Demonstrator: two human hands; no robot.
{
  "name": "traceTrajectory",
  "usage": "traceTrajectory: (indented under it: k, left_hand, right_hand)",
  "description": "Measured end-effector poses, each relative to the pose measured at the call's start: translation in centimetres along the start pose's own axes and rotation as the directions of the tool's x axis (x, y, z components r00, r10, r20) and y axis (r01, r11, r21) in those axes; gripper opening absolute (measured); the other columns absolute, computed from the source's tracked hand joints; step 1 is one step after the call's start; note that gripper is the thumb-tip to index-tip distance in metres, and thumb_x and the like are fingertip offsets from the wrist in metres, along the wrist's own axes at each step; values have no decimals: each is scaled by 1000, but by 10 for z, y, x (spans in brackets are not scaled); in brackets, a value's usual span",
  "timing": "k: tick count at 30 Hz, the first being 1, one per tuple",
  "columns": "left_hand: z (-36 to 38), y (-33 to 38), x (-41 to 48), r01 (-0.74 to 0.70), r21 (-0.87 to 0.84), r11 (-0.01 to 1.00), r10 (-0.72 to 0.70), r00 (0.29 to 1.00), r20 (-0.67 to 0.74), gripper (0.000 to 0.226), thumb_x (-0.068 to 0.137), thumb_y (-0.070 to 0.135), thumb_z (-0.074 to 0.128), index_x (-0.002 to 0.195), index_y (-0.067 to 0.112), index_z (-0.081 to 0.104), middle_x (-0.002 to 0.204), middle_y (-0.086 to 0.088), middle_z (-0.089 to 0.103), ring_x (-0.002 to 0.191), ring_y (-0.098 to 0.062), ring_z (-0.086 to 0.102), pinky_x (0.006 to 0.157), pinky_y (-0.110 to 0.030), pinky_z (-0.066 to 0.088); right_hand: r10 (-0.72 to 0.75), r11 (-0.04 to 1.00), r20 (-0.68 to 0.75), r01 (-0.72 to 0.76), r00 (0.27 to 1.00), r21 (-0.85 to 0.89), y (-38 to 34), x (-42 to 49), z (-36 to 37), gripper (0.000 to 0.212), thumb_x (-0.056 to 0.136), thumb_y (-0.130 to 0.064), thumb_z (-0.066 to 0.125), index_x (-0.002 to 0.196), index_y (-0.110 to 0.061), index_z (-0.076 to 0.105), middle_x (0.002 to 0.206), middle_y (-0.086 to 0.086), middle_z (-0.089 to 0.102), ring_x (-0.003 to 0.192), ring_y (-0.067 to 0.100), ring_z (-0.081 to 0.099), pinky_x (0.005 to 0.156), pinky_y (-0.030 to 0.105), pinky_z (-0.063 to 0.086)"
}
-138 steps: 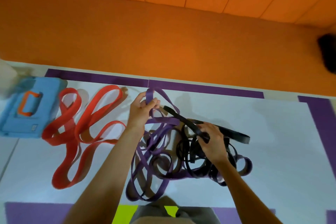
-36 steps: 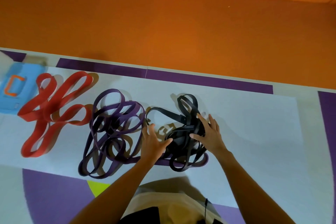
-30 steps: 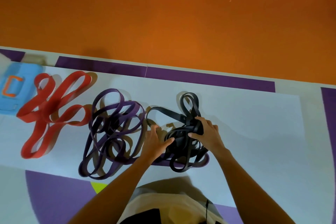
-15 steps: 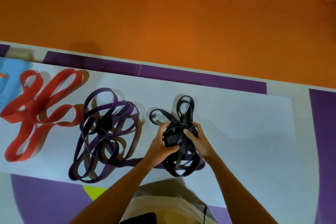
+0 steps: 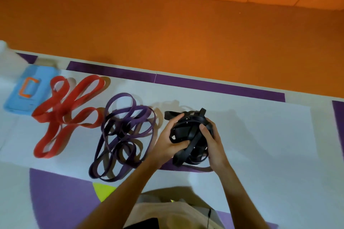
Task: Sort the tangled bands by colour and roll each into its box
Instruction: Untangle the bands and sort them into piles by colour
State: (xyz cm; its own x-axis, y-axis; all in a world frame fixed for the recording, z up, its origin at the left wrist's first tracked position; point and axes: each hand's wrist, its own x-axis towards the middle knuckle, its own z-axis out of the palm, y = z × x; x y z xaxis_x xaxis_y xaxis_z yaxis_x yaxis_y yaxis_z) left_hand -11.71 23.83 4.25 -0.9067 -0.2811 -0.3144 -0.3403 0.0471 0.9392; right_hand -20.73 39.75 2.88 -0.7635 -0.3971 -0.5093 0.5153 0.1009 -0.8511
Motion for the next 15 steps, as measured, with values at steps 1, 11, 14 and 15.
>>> traceTrajectory:
  k: [1, 11, 14, 15]
  left_hand:
    - [-6, 6, -4, 5, -6, 1000, -5, 1000, 2, 81, 90, 8, 78, 157, 32, 41, 148, 11, 57, 143, -14, 52, 115, -50, 50]
    - [-59, 33, -66, -40, -50, 998, 34, 992, -121, 71, 96, 25, 69, 159, 37, 38, 152, 5, 54, 140, -20, 54, 120, -53, 42]
    - [-78, 35, -85, -75, -78, 994, 57, 976, -211, 79, 92, 30, 80, 159, 36, 38, 155, 7, 52, 147, -20, 49, 116, -52, 47]
    - [-86, 34, -92, -86, -82, 993, 64, 970, -235, 82, 90, 27, 83, 159, 35, 39, 155, 5, 53, 146, -22, 50, 114, -51, 50]
  right_hand:
    - [-14, 1000, 8, 14, 1000, 13, -2, -3, 4, 51, 89, -58, 67, 137, -43, 57, 134, -8, 68, 124, 15, 66, 107, 50, 55]
    - [-54, 996, 195, 66, 979, -55, -27, -32, 60, 46, 90, -57, 67, 134, -50, 59, 125, -17, 72, 117, 5, 68, 103, 40, 54]
    - [-71, 994, 259, 91, 963, -66, -32, -42, 91, 52, 85, -64, 68, 134, -52, 58, 125, -18, 71, 115, 6, 69, 99, 38, 57]
    - [-73, 993, 285, 95, 956, -64, -32, -45, 103, 54, 84, -65, 68, 136, -51, 57, 126, -17, 71, 116, 8, 69, 99, 40, 58]
